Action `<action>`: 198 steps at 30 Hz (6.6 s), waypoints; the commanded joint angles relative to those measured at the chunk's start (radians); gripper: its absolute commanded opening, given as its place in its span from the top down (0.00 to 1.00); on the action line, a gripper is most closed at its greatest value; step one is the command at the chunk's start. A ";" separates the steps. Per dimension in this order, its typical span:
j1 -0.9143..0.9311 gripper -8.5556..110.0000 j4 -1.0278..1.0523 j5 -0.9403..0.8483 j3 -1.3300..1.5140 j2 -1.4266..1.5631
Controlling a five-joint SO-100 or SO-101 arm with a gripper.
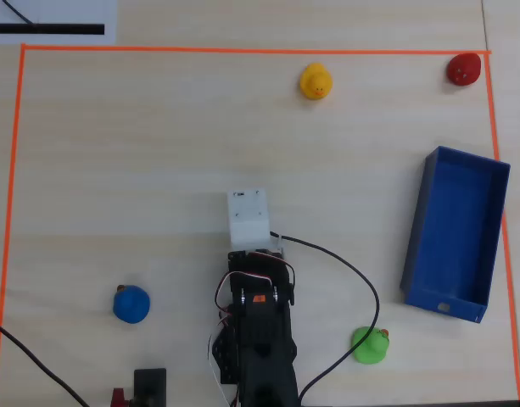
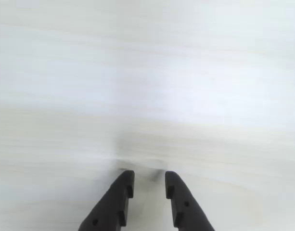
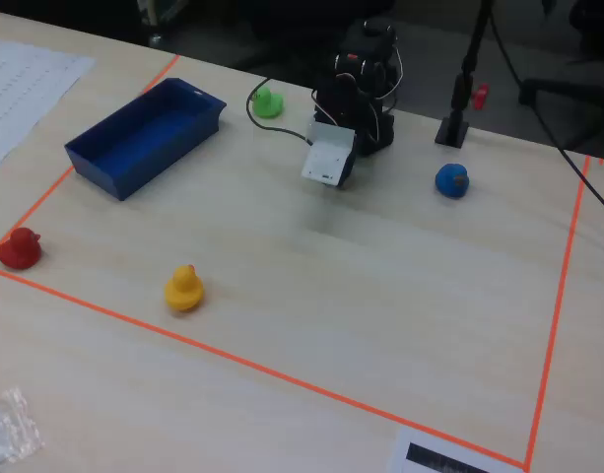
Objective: Grasp blue duck and put it into box.
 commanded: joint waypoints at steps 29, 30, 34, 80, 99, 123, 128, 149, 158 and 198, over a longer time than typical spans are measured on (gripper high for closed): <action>0.002 0.88 0.008 -0.005 0.011 0.000; 0.002 0.88 0.008 -0.005 0.011 0.000; 0.002 0.88 0.008 -0.005 0.011 0.000; -0.644 0.67 -0.025 0.318 -0.709 -0.756; -0.927 0.54 0.052 0.721 -1.177 -1.546; -1.190 0.53 -0.074 1.032 -0.928 -1.474; -1.200 0.53 -0.138 1.049 -0.902 -1.542; -1.051 0.93 -0.204 1.043 -0.802 -1.457; -0.170 0.93 -0.216 0.641 -1.396 -1.272; 1.144 0.77 -0.468 0.017 -1.838 -2.054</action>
